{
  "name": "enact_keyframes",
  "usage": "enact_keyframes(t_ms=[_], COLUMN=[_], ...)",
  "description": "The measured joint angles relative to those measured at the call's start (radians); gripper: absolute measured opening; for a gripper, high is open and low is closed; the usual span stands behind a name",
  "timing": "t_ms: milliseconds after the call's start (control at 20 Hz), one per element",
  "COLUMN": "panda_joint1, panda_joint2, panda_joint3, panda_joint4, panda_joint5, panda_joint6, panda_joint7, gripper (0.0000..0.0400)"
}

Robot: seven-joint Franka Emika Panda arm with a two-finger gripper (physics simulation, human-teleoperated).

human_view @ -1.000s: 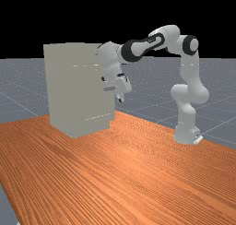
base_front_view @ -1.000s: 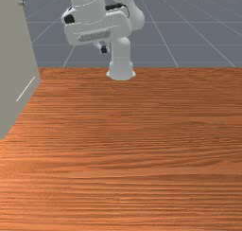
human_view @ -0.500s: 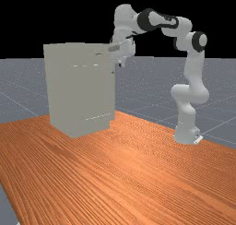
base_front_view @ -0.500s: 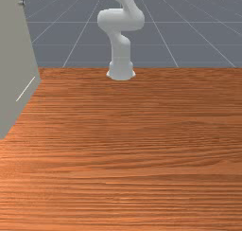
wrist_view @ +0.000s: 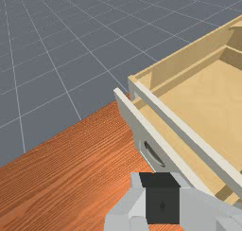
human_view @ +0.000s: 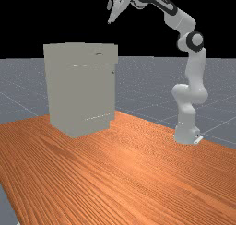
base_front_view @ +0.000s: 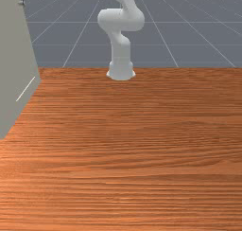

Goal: Open the drawer

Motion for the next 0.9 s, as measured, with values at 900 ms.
enact_keyframes(t_ms=[900], panda_joint1=[-0.133], panda_joint2=[0.071], panda_joint3=[-0.062], panda_joint4=[-0.301], panda_joint5=[0.012], panda_joint6=[0.41], panda_joint7=[0.009], gripper=[0.0])
